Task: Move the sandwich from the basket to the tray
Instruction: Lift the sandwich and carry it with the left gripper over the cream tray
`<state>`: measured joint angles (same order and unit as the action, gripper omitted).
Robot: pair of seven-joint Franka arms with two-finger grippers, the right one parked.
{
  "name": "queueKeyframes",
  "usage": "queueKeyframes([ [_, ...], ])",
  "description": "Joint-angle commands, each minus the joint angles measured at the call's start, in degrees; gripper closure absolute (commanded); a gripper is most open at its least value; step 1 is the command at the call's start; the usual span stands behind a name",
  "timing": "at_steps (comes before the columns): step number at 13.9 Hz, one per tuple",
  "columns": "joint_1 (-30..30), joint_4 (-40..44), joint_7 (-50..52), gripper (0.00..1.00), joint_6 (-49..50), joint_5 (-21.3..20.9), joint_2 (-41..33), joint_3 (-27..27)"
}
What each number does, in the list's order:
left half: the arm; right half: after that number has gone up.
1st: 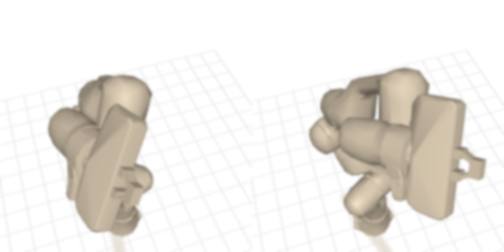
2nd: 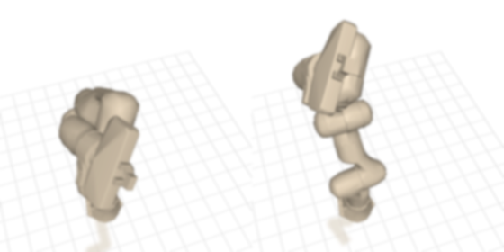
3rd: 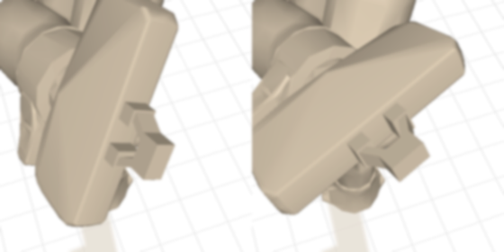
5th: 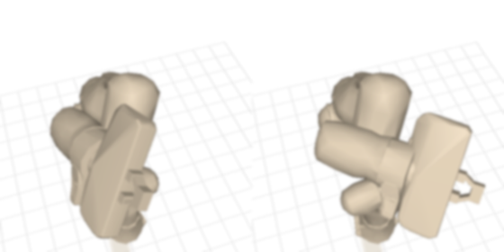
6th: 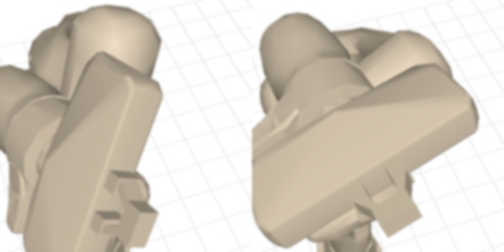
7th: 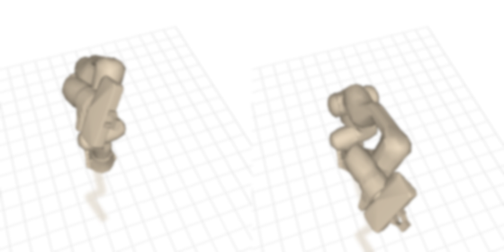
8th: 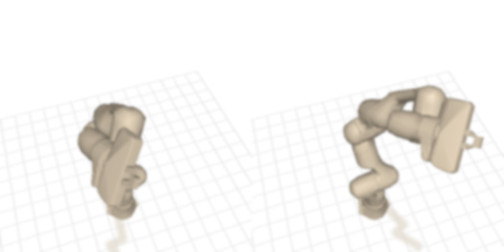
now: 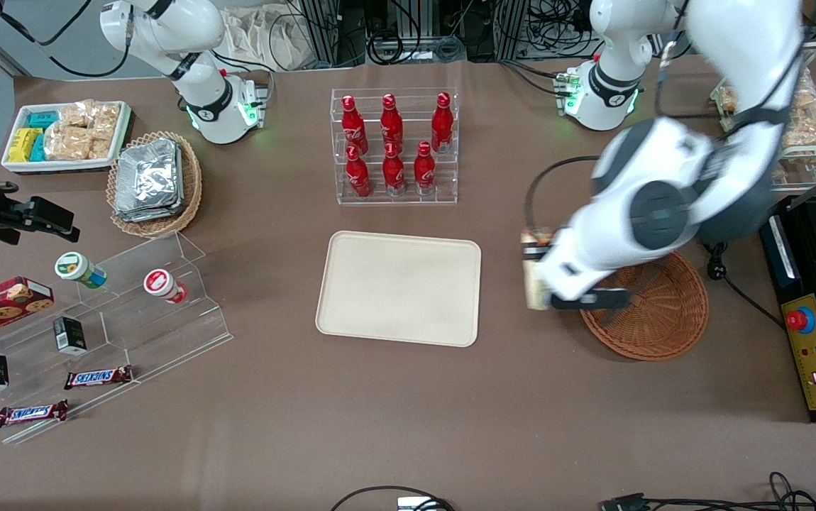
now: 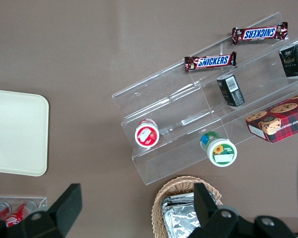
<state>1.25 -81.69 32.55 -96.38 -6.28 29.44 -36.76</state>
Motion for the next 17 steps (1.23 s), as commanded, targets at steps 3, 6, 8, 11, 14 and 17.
queueKeyframes([
  [3, -8.7, 1.8, 9.5, 1.0, -8.4, -10.7, 11.7, -0.7],
  [6, -9.0, -0.8, 10.8, 1.0, -12.7, -11.8, 14.2, -0.2],
  [8, -9.0, -1.4, 10.8, 1.0, -13.2, -11.8, 14.6, -0.1],
  [11, -9.2, -2.1, 11.0, 0.9, -16.6, -11.8, 17.0, 0.0],
  [14, -9.4, -3.4, 11.2, 0.42, -17.6, -11.9, 17.1, 1.1],
  [17, -9.3, -3.3, 11.0, 0.0, -17.4, -11.7, 16.5, 1.1],
])
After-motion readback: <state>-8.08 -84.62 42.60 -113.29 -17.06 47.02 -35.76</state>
